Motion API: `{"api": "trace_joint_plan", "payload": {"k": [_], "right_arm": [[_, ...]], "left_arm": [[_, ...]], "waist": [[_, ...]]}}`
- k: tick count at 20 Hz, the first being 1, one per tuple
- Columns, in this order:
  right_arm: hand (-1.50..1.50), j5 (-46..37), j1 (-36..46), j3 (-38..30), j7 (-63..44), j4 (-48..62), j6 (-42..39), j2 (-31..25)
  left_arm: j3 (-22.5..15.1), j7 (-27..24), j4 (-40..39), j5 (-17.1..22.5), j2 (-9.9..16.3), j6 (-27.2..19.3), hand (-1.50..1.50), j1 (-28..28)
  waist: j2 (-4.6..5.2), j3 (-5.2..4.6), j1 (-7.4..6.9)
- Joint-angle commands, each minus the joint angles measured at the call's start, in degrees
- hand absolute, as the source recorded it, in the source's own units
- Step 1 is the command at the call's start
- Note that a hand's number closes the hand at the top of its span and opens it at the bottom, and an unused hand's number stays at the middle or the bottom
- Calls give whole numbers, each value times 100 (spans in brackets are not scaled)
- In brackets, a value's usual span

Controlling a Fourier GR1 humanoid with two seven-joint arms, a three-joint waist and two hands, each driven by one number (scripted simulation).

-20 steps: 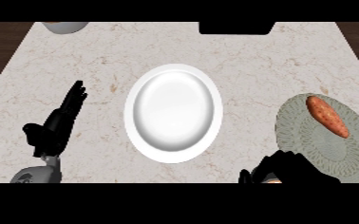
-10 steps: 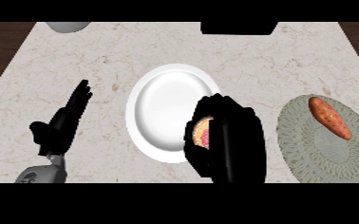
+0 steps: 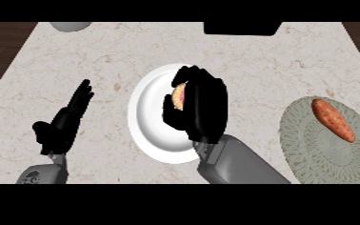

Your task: Pick the cupcake from the placemat and place it in the plate

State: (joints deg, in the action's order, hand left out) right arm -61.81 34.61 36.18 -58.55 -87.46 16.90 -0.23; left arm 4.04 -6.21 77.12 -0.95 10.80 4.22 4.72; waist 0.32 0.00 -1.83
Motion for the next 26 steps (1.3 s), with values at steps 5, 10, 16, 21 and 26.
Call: {"api": "trace_joint_plan", "payload": {"k": [5, 10, 16, 21, 26], "right_arm": [[-150, 724, 407, 84, -727, 1504, 1604, 21], [-150, 937, 496, -213, -329, 1618, 2641, 21], [-150, 864, -126, -552, -32, 784, 3741, 21], [-150, 1731, -1147, -590, 840, -554, 3876, -238], [-150, 2829, -2918, -50, 2235, -1737, 4301, -1365]], "left_arm": [[-19, -183, -122, -79, -21, 13, 0, -27], [71, 75, -190, -34, 21, -15, 0, 207], [285, -326, -110, 112, 242, 196, 0, -251], [257, 34, -151, 76, 109, 18, 0, 67], [155, -74, 161, 71, 37, 94, 0, -354]], "waist": [[12, -1, -23], [19, 3, 20], [-25, 4, 113], [-36, 8, 246], [-37, 12, 215]]}}
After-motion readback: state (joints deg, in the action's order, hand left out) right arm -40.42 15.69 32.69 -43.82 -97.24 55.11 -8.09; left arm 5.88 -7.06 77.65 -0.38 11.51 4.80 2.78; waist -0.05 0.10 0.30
